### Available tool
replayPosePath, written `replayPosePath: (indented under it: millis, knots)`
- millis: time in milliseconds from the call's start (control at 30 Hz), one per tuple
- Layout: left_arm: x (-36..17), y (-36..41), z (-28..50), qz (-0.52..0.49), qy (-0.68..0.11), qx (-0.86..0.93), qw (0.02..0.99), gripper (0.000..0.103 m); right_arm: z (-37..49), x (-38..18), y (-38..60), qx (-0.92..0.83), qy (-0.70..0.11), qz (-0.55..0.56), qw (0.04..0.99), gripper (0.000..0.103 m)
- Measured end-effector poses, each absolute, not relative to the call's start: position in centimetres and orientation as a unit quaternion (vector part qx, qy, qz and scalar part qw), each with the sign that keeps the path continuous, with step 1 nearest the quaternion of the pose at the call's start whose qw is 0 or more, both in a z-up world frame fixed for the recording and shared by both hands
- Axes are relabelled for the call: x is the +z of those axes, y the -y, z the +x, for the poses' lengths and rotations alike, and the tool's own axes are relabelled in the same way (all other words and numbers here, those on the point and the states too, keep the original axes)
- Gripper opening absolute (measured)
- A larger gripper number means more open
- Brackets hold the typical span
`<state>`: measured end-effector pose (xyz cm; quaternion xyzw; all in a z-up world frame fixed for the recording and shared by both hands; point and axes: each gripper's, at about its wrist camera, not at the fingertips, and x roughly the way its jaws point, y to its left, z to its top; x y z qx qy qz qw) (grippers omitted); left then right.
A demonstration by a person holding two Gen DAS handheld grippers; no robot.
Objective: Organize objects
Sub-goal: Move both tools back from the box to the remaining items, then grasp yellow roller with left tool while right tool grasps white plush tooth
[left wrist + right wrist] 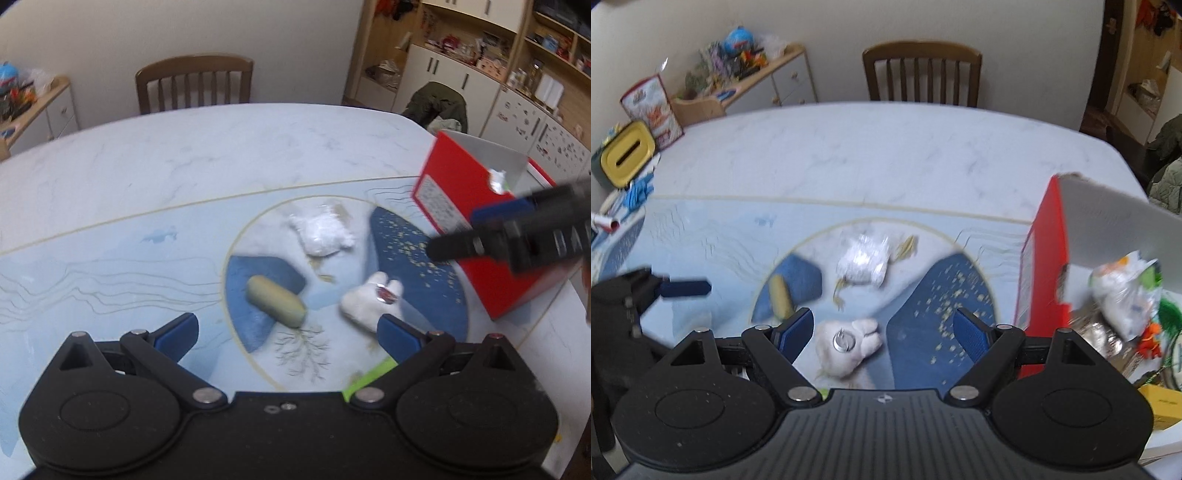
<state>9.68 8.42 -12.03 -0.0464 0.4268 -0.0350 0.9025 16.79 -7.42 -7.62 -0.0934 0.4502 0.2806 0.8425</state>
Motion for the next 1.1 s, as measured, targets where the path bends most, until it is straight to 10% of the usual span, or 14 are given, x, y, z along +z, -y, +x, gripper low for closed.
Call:
replayPosePath:
  millis: [433,1100]
  knots:
    - [-13.6,-10.1,13.0,-0.069,-0.436,-0.024,0.897,0.101,16.4,-12.1,4.9,0.299,-0.477,-0.133,0.816,0.083]
    - [-14.9,-9.3,14.1,-0.07,-0.448,-0.026,0.891,0.052,16.7,-14.0,2.9,0.318,-0.48,-0.158,0.802,0.057]
